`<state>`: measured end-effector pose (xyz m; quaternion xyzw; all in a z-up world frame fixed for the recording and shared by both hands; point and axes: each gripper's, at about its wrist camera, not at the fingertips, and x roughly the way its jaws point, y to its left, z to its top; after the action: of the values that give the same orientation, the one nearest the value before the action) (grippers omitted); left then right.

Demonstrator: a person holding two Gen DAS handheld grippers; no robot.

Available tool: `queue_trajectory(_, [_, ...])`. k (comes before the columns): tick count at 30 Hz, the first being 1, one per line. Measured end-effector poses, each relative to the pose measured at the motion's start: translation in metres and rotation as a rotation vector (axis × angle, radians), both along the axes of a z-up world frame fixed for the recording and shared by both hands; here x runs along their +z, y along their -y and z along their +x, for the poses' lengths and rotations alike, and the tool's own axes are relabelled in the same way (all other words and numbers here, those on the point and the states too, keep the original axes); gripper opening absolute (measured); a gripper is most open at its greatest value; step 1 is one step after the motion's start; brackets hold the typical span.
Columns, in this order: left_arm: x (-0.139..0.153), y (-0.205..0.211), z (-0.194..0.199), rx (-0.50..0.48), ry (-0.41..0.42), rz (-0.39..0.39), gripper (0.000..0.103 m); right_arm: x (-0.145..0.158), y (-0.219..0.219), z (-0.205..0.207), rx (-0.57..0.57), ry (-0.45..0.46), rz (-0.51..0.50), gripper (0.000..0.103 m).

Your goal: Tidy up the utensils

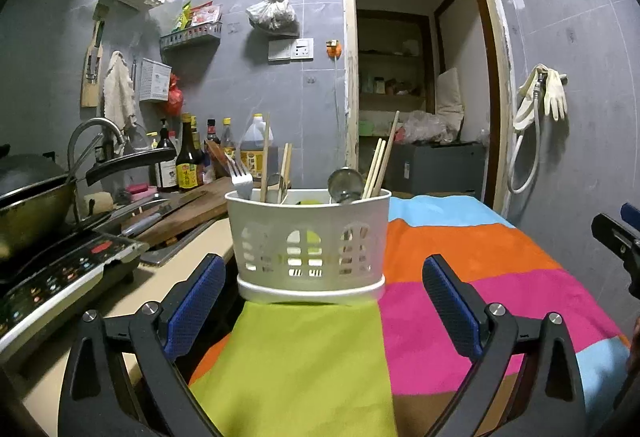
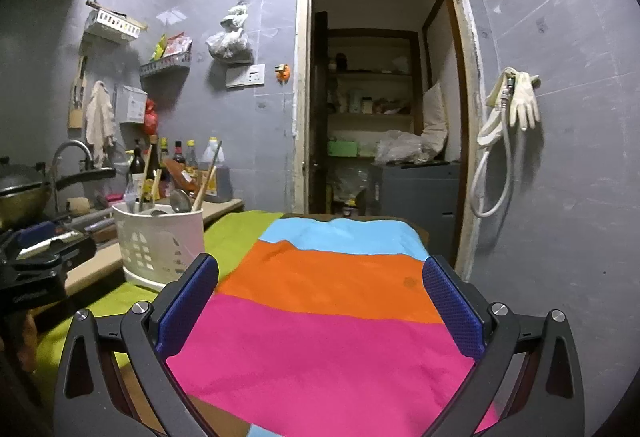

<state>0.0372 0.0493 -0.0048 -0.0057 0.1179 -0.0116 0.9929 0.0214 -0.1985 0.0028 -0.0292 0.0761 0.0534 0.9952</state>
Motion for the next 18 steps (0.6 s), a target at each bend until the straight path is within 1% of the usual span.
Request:
queue_trajectory(5, [-0.008,0.0,-0.007,-0.001,-0.004,-0.014,0.097,-0.007,0.003,-0.006,-0.032,0.0,-0.02,0.103])
queue_trajectory(9, [-0.01,0.001,-0.009,0.006,-0.004,-0.009,0.097,-0.011,0.007,-0.004,-0.042,-0.023,-0.008,0.103])
queue_trajectory(18, [-0.014,-0.002,-0.009,0.018,-0.012,-0.014,0.097,-0.015,0.009,-0.005,-0.052,-0.036,-0.002,0.103])
